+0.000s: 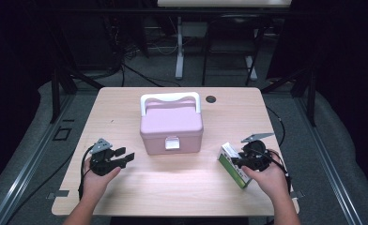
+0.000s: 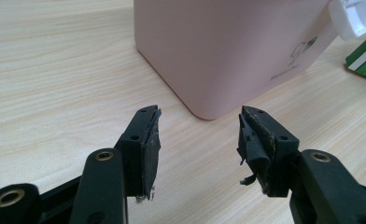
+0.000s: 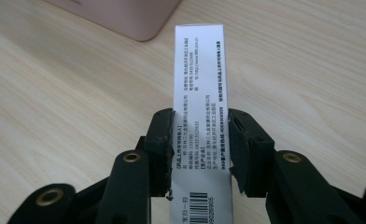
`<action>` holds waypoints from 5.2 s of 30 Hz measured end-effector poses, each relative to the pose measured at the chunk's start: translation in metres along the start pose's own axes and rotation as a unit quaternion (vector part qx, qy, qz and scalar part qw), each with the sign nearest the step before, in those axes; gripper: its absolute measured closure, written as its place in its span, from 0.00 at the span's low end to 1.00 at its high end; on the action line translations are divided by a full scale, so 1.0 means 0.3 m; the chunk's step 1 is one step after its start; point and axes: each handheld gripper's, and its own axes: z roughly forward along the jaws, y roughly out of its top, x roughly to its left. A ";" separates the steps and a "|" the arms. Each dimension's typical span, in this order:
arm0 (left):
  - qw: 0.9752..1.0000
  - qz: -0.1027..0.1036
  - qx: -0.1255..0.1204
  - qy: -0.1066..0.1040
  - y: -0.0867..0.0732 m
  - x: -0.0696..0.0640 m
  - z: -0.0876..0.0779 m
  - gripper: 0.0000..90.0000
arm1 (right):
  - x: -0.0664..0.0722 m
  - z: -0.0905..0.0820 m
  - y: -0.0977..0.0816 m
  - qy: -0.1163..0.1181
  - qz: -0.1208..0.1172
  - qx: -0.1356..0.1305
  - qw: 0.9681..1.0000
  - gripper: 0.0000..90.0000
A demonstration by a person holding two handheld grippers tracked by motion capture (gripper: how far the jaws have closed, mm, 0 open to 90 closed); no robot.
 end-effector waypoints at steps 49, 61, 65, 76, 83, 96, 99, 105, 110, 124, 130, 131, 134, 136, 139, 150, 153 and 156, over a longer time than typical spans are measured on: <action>1.000 -0.024 -0.004 -0.011 0.169 0.042 0.091 0.95 | 0.056 0.173 0.213 0.002 0.012 -0.100 0.995 0.93; 1.000 -0.017 0.002 -0.013 0.186 0.033 0.130 0.99 | 0.066 0.264 0.245 0.007 0.030 -0.103 0.994 0.95; 1.000 -0.016 0.004 -0.018 0.191 0.018 0.147 0.99 | 0.078 0.288 0.259 0.003 0.029 -0.103 0.994 0.94; 1.000 -0.006 0.005 -0.004 0.191 0.003 0.146 1.00 | 0.121 0.317 0.266 -0.015 0.015 -0.113 0.993 1.00; 1.000 -0.008 0.009 -0.001 0.192 0.000 0.141 1.00 | 0.149 0.309 0.243 -0.030 0.011 -0.123 0.992 1.00; 1.000 -0.007 0.018 -0.002 0.188 -0.020 0.129 1.00 | 0.189 0.288 0.195 -0.055 0.005 -0.138 0.989 1.00; 1.000 -0.004 0.019 -0.002 0.186 -0.028 0.126 1.00 | 0.189 0.283 0.180 -0.052 0.012 -0.144 0.988 1.00; 1.000 -0.005 0.020 -0.006 0.179 -0.044 0.121 1.00 | 0.194 0.270 0.162 -0.054 0.014 -0.145 0.988 1.00; 1.000 0.003 0.025 -0.006 0.171 -0.067 0.108 1.00 | 0.206 0.251 0.144 -0.063 0.004 -0.139 0.988 1.00; 0.999 0.012 0.030 -0.016 0.131 -0.110 0.057 1.00 | 0.230 0.208 0.083 -0.050 0.001 -0.141 0.989 1.00; 0.999 0.012 0.029 -0.019 0.107 -0.137 0.030 1.00 | 0.249 0.186 0.055 -0.053 -0.004 -0.139 0.989 1.00; 0.999 0.010 0.028 -0.019 0.102 -0.141 0.025 1.00 | 0.254 0.180 0.047 -0.052 -0.006 -0.138 0.989 1.00; 0.999 0.010 0.028 -0.022 0.089 -0.150 0.009 1.00 | 0.265 0.165 0.028 -0.047 -0.012 -0.136 0.990 1.00; 0.999 0.013 0.029 -0.024 0.082 -0.157 0.000 1.00 | 0.272 0.156 0.018 -0.046 -0.015 -0.135 0.990 1.00; 0.999 0.019 0.033 -0.023 0.075 -0.167 -0.013 1.00 | 0.283 0.143 0.000 -0.044 -0.018 -0.134 0.990 1.00; 0.998 0.023 0.037 -0.038 0.028 -0.211 -0.072 1.00 | 0.316 0.097 -0.065 -0.035 -0.021 -0.134 0.990 1.00; 0.998 0.026 0.038 -0.043 0.017 -0.219 -0.086 1.00 | 0.329 0.085 -0.083 -0.036 -0.026 -0.135 0.990 1.00; 0.998 0.024 0.035 -0.041 0.006 -0.232 -0.097 1.00 | 0.339 0.076 -0.097 -0.038 -0.031 -0.135 0.990 1.00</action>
